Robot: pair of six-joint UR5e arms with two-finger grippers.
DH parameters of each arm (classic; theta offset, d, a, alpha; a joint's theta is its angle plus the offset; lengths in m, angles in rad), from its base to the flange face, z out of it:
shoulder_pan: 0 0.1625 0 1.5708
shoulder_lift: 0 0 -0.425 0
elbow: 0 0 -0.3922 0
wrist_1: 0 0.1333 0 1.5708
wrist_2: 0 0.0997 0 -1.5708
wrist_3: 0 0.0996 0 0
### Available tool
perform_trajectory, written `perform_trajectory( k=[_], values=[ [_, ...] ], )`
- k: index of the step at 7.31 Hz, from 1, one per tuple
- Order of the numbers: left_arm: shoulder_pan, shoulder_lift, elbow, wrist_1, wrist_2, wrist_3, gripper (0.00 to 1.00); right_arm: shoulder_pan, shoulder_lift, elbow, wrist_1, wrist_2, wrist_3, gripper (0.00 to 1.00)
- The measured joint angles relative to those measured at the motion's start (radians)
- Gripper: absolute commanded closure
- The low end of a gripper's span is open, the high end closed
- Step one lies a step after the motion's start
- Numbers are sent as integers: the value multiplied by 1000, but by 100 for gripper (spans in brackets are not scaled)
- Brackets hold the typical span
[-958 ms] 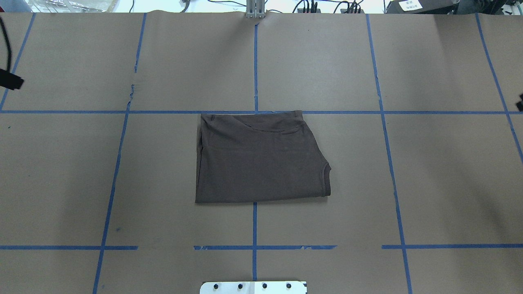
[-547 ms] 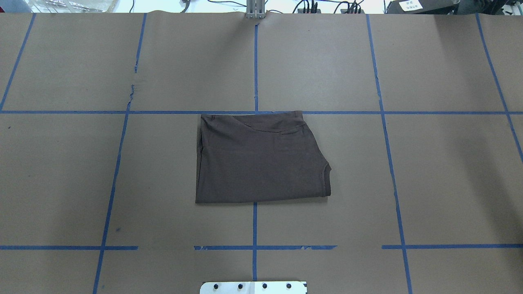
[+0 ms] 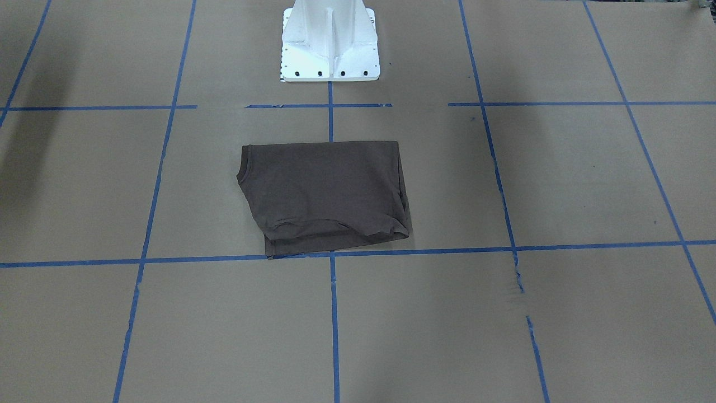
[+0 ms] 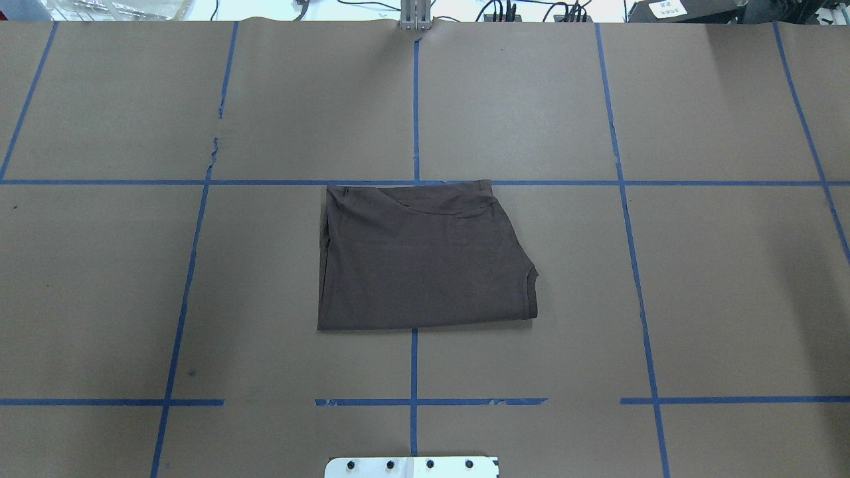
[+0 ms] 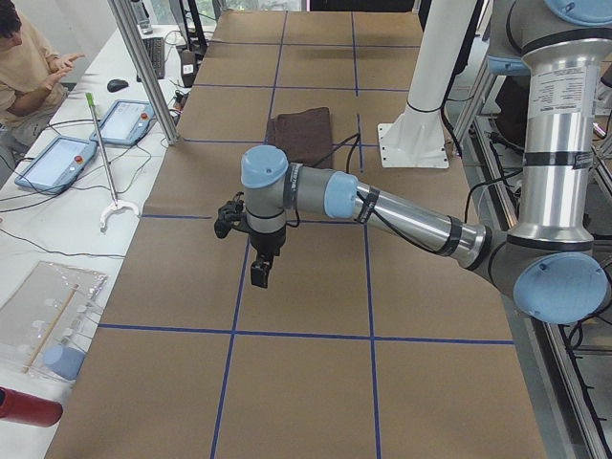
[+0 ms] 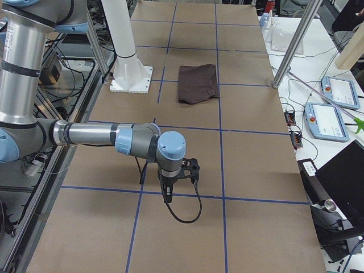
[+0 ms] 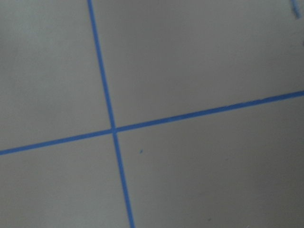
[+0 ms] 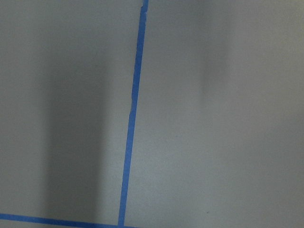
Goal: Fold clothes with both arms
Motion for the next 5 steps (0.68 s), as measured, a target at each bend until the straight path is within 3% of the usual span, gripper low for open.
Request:
perform_trajectory(
  k=[5],
  values=[
    [-11, 48, 15, -1, -27, 19, 0, 3, -8, -3, 0, 2, -6, 0]
  ],
)
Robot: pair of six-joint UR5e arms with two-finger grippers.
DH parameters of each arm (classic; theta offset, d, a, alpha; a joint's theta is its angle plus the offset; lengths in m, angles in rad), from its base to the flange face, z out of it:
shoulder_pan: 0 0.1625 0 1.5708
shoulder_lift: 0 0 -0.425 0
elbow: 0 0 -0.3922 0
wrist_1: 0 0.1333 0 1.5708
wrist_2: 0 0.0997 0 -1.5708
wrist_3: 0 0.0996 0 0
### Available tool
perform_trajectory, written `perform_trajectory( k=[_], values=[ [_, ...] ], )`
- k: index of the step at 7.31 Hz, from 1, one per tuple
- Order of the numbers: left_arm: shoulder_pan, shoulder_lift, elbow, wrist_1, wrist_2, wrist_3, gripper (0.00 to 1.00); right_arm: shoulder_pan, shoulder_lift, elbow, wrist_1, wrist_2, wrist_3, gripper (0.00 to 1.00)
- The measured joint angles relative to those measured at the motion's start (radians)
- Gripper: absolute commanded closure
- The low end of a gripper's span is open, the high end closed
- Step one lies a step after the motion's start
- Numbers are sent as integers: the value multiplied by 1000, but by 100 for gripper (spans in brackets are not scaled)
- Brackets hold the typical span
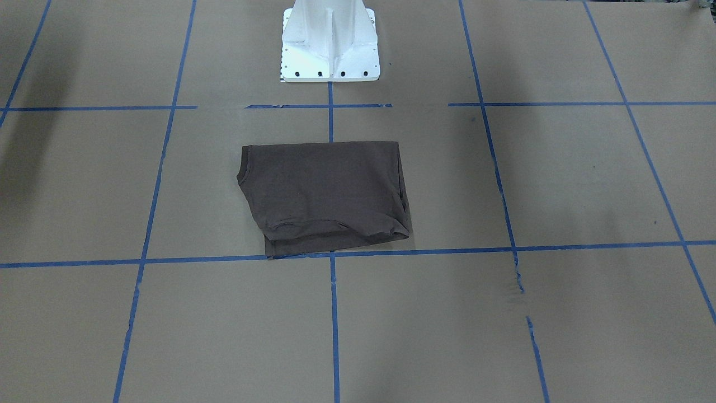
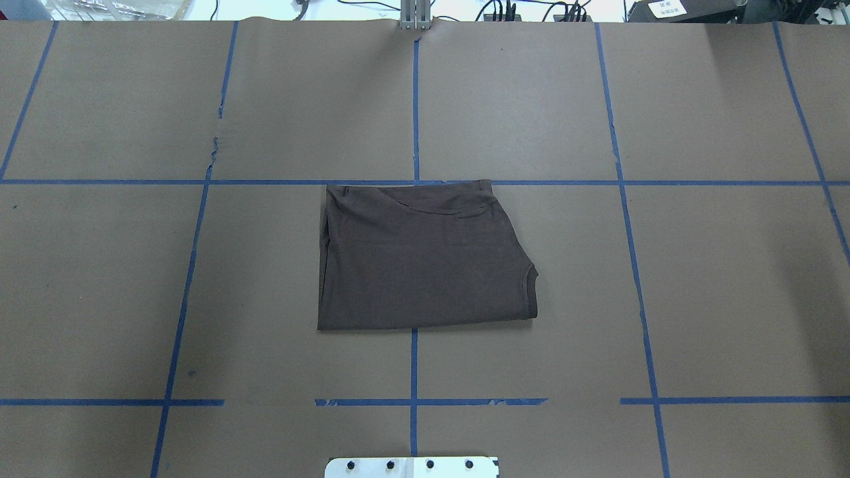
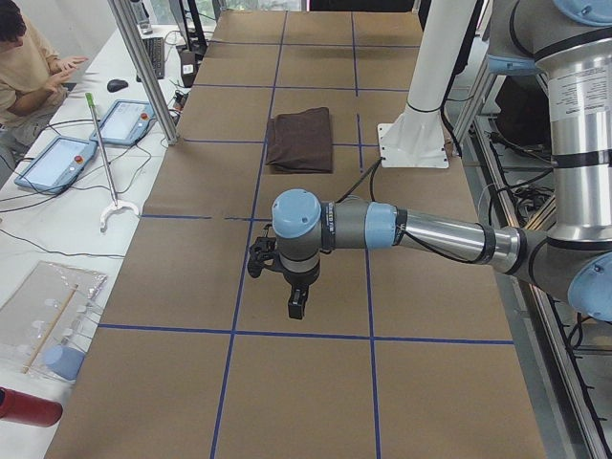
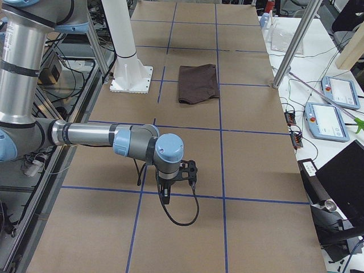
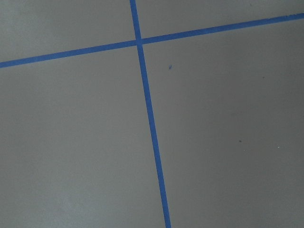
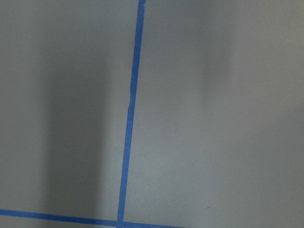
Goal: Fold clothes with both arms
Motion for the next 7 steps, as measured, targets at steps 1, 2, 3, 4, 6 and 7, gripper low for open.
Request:
perform_trajectory(
  k=[1, 2, 3, 4, 6, 7],
  values=[
    [2, -5, 30, -15, -1, 0, 0, 0, 0, -2, 0, 0, 0, 0],
    [3, -3, 59, -38, -1, 1, 0, 0, -1, -3, 0, 0, 0, 0],
    [3, 1, 93, -66, 0, 3, 0, 0, -1, -5, 0, 0, 0, 0],
    [3, 10, 122, -103, 0, 4, 0, 0, -1, -7, 0, 0, 0, 0],
    [2, 24, 139, -147, 1, -1, 0, 0, -3, -13, 0, -1, -1, 0],
    [2, 25, 139, -152, 2, -2, 0, 0, -3, -15, 0, 0, -1, 0]
  ],
)
